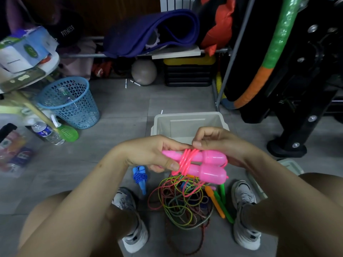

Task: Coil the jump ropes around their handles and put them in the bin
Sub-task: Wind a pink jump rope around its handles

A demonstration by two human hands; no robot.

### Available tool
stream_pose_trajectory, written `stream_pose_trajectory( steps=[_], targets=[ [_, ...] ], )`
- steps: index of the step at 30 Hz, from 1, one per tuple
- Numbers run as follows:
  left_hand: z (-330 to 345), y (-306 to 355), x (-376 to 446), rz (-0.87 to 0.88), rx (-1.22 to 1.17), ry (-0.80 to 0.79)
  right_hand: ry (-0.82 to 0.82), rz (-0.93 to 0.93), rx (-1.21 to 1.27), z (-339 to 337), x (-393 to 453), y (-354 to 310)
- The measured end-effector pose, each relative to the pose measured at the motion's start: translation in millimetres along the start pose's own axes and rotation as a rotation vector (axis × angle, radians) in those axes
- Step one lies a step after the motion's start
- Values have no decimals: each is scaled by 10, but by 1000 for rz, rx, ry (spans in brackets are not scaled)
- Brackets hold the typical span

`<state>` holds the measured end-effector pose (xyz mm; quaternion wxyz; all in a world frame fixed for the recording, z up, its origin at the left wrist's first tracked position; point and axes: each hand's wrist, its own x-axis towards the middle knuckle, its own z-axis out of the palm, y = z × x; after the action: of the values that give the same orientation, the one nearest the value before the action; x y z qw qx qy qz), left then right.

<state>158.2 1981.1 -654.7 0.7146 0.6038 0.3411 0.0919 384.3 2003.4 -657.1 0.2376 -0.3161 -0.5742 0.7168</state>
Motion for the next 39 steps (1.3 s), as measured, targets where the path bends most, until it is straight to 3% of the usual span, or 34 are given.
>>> stream_pose_trajectory(
  steps=[5, 9, 16, 19, 27, 32, 35, 39],
  targets=[
    [10, 24, 7, -85, 94, 61, -66, -10, -376, -87, -11, -85],
    [-6, 53, 4, -150, 158, 83, -79, -41, -510, -75, -2, -113],
    [-7, 14, 27, -144, 138, -24, 13, -143, -833, 6, 36, -86],
    [-51, 20, -2, -114, 65, -44, 63, -209, -703, 13, 38, -10],
    [-105, 12, -68, -39, -16, -101, 46, -175, -178, 46, -12, 0],
    [-130, -3, -125, 27, -75, -176, 19, -155, -209, -13, -33, 23],
    [-148, -13, -152, 109, -118, -110, 41, -140, -169, -29, -55, 40],
    [-105, -27, -105, 211, -232, 111, -6, -44, 97, -5, -60, 87]
  ],
)
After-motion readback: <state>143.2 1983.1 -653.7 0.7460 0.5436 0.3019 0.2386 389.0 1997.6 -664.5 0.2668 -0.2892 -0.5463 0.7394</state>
